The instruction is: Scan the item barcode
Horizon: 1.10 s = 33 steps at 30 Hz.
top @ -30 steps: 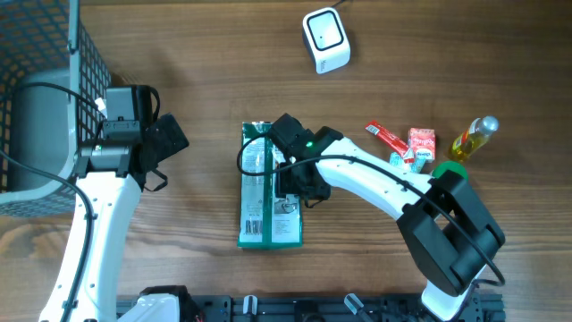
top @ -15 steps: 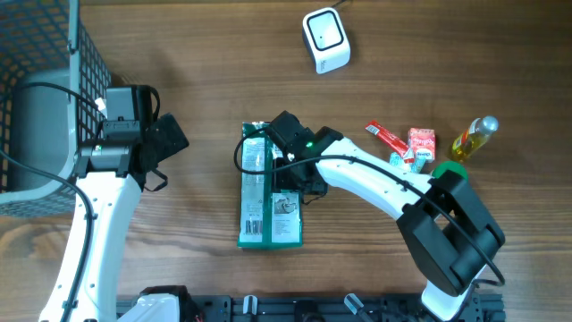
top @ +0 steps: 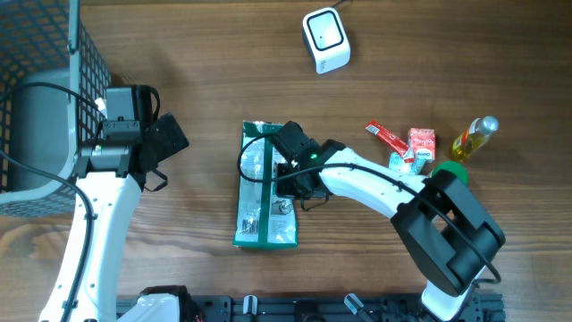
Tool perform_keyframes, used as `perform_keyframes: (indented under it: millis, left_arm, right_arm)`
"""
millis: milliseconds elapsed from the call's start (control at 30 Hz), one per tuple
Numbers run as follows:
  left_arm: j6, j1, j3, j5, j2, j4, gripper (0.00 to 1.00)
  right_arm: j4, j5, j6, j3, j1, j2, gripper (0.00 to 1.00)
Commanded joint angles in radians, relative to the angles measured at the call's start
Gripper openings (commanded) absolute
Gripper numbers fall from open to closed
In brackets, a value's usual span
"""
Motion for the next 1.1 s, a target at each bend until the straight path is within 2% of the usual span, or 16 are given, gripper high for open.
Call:
perform_keyframes:
  millis: [0,100,200,1067]
  left_arm:
    - [-0.010,0.004,0.009,-0.013,0.000,0.002,1.00]
    - [-0.010,0.004,0.009,-0.013,0.000,0.002,1.00]
    - [-0.010,0.004,0.009,-0.013,0.000,0.002,1.00]
    - [-0.010,0.004,0.009,-0.013,0.000,0.002,1.00]
  right_arm:
    - [-0.009,-0.007,-0.024,-0.022,-0.026,0.018,0.04]
    - [-0.009,-0.015,-0.023,-0.022,-0.065,0.008,0.06]
    - [-0.015,-0.021,-0.026,-0.023,-0.084,0.009,0.11]
    - [-0.011,-0.021,-0.026,-0.023,-0.083,0.009,0.13]
